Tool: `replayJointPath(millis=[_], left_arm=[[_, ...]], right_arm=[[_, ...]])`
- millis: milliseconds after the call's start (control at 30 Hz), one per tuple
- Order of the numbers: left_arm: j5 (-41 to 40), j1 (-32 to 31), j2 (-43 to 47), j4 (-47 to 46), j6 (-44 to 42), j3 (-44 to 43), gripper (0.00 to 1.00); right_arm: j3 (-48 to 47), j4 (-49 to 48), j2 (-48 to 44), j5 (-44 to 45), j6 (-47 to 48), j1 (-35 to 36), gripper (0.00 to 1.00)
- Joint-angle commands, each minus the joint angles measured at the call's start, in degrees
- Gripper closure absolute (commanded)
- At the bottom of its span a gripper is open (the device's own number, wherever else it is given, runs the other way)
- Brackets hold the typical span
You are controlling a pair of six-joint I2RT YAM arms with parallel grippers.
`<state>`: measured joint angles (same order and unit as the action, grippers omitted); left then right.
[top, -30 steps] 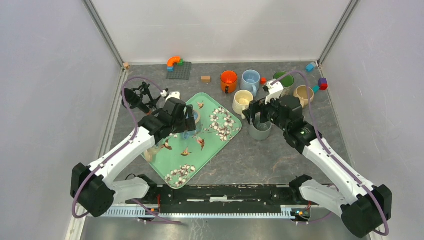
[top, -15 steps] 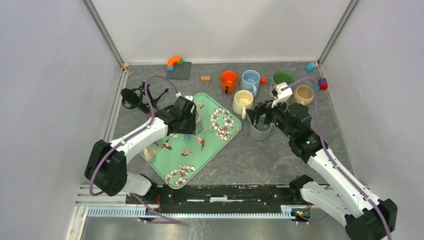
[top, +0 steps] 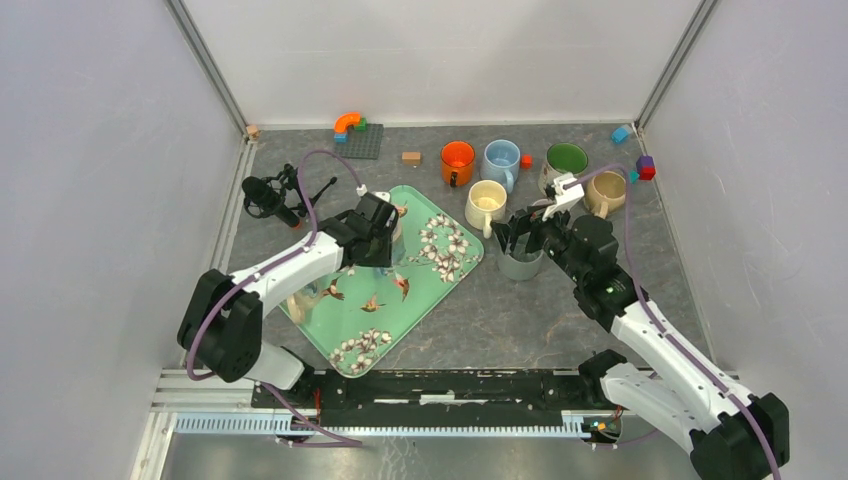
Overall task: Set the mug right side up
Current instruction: Turn over the cup on the tray.
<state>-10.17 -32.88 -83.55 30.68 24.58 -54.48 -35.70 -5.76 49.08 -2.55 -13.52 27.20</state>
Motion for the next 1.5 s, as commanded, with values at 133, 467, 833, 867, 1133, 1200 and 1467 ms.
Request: replayJointPath(millis=[133, 467, 833, 867, 1133, 1200, 1467], left_arm=[[-5.8, -0.1, 0.5, -4.1, 2.5, -0.7, 0.63], [-8.2, -0.3, 0.2, -6.4, 2.6, -0.1, 0.85], [-7.0, -1.5, 8.3, -10.8, 5.0, -0.3, 0.98], [-6.4, -1.5, 9.2, -11.4, 5.5, -0.1, 0.98], [0.4, -1.6, 13.6, -18.7, 10.8, 0.0, 0.98], [2.9, -1.6, 14.2, -21.3, 12.8, 0.0, 0.98], [11.6, -2.9, 13.3, -27.4, 19.1, -3.9, 0.98]], right_arm=[[1.1, -4.4, 0.8, -3.4, -1.7, -0.3, 0.05], [1.5, -4.7, 2.9, -6.3, -2.6, -0.3, 0.05], [3.5, -10.1, 6.3, -13.9, -9.7, -0.2, 0.06], [4.0, -11.2, 6.6, -15.2, -10.6, -0.3, 0.06], [7.6, -21.6, 9.3, -21.7, -20.3, -0.2, 0.07], [8.3, -24.2, 10.2, -23.0, -22.4, -0.2, 0.07], [11.0, -36.4, 13.6, -27.9, -31.0, -0.3, 0.07]])
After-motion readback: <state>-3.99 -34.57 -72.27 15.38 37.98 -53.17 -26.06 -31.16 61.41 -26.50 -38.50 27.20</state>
